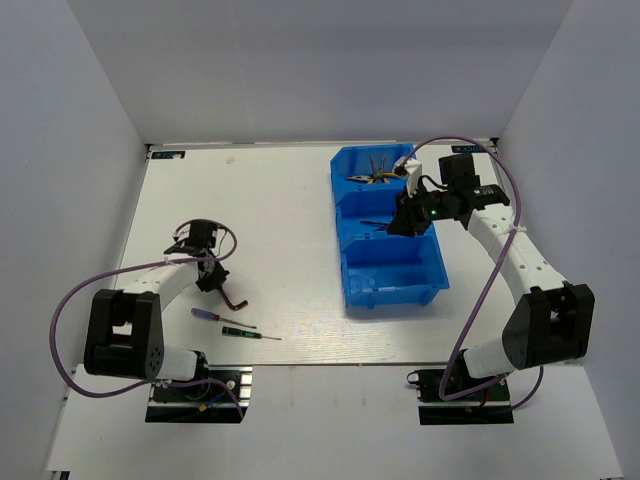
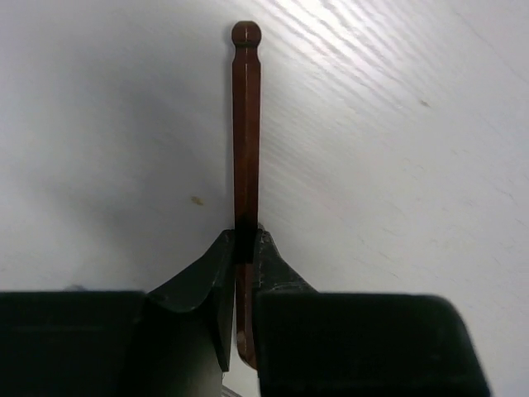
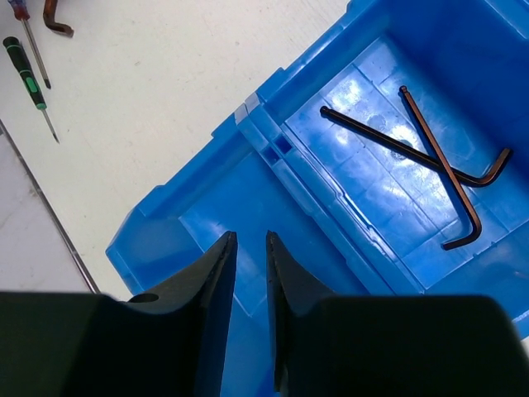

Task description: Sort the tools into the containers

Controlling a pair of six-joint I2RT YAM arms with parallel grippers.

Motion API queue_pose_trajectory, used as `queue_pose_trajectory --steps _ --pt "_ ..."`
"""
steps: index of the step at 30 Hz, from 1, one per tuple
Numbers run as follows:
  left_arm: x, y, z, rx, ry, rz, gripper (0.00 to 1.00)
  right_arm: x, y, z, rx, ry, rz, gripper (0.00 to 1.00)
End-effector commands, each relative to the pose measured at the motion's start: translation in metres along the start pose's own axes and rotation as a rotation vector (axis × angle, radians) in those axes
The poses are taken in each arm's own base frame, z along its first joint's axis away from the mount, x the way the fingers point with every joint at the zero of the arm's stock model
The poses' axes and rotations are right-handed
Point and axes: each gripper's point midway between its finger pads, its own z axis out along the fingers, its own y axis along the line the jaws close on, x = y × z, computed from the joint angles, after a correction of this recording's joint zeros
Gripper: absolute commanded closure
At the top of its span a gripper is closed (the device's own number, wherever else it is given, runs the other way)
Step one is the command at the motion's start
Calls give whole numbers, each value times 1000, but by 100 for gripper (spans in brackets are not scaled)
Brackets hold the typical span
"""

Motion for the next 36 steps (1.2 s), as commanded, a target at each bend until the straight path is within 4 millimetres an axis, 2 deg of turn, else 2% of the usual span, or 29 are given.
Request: queue_pose_trajectory --steps 1,2,3,4,5,6,7,8,9,10,11,12,13,14,15,16,19,20,21,23,24,25,26,28,30,31,32,33,36 --pt "-16 -39 -10 157 -15 74 100 -2 4 -5 -6 -19 -6 73" --pt "-28 -68 -25 283 -26 125 100 -1 3 -4 -7 -14 -10 71" --pt "-39 -85 -34 355 -53 153 100 0 4 -4 -9 -13 -11 67" --pt "-54 -114 -45 474 -104 192 100 1 3 -4 -6 -10 -13 64" --pt "-59 -148 -69 663 -107 277 100 3 3 -4 -6 -3 -22 62" --pt "-61 -169 -82 765 -114 328 100 2 2 -6 0 -5 -27 60" --pt "-56 -188 -84 859 -83 381 100 3 0 -5 -2 -1 -35 60" --pt "-62 -222 -115 1036 -116 473 100 2 3 -8 -9 4 -38 60" --pt "-60 -236 -122 1091 -111 517 100 6 2 -9 -9 18 -46 62" --pt "-56 -250 -130 1155 -106 564 100 4 1 -11 -14 16 -64 70" --pt "-58 -272 -152 1240 -132 620 100 4 2 -13 -18 21 -66 79" --pt "-55 -284 -147 1252 -140 659 100 5 1 -15 -13 22 -63 89" --pt "-52 -294 -153 1285 -151 689 100 4 -1 -18 0 17 -69 100" --pt "-54 -312 -169 1329 -191 719 100 5 -6 -20 26 21 -62 100" --pt "-52 -321 -172 1353 -204 744 100 6 -8 -20 34 16 -59 100" --pt "-47 -331 -163 1357 -187 753 100 4 -9 -26 56 2 -63 100" --pt "-46 -367 -185 1442 -232 795 100 3 -19 -35 116 -18 -55 100" --pt "-36 -376 -175 1455 -204 808 100 3 -22 -36 132 -17 -56 100" --pt "-27 -387 -181 1485 -215 829 100 4 -22 -37 139 -19 -55 100" --pt "-21 -404 -191 1529 -220 846 100 6 -27 -41 162 -29 -52 100" --pt "-12 -411 -180 1532 -190 855 100 8 -30 -42 170 -27 -49 100" --pt "-8 -423 -193 1563 -208 872 100 10 -31 -43 173 -26 -38 100" --pt "-3 -430 -194 1585 -208 895 99 10 -31 -44 176 -29 -39 100" --pt "9 -446 -187 1593 -163 922 99 12 -32 -46 175 -34 -29 100" --pt "17 -456 -178 1588 -128 943 93 11 -34 -49 183 -43 -24 100" --pt "11 -464 -188 1613 -138 952 91 13 -32 -49 180 -41 -21 100" --pt "25 -467 -169 1586 -76 962 88 13 -33 -49 180 -43 -19 100" --pt "30 -470 -170 1585 -66 975 77 14 -33 -50 179 -43 -18 82" --pt "22 -466 -177 1550 -105 974 49 17 -28 -50 156 -47 -32 56"
